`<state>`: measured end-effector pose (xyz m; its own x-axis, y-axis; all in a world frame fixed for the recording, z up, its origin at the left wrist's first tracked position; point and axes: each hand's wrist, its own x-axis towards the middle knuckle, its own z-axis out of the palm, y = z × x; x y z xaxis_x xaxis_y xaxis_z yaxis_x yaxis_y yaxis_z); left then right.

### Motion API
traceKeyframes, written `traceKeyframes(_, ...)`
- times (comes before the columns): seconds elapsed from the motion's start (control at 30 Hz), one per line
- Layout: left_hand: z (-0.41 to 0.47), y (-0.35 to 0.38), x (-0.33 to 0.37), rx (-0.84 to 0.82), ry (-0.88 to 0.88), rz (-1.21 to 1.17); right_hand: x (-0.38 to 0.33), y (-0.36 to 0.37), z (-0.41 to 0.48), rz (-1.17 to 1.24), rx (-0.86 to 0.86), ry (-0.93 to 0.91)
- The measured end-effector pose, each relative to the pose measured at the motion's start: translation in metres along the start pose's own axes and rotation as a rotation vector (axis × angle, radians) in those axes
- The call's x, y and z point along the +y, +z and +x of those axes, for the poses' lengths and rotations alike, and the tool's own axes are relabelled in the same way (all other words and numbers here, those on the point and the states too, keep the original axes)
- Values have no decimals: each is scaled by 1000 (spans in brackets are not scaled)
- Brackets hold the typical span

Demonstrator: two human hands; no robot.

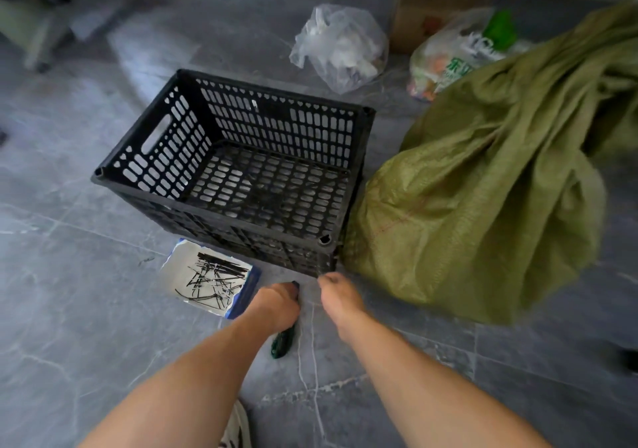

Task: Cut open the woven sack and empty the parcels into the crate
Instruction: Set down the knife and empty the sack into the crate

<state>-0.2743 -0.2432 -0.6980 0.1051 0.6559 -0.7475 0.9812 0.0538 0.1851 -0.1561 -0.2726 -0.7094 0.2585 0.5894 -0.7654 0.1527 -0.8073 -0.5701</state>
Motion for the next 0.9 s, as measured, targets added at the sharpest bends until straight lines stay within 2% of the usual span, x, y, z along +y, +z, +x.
traceKeyframes(0.23, -36, -43, 63, -25, 143, -81, -49, -76, -41, -80, 91, -162)
traceKeyframes(0.5, -64, -79, 134, -22, 147, -505, -116, -161, -89, -109, 202, -382)
traceKeyframes(0.57, -64, -96, 147, 41, 195, -483, -128, -173, -99, -126, 222, -420)
traceKeyframes(0.7, -64, -133, 171, 328, 279, -287, -153, -195, -125, -125, 249, -530)
traceKeyframes(0.8, -63, -149, 189, 404, 359, -257, -166, -218, -146, -46, 394, -671)
traceKeyframes(0.9, -58, -153, 203, 336, 400, -250, -162, -247, -153, 9, 692, -766)
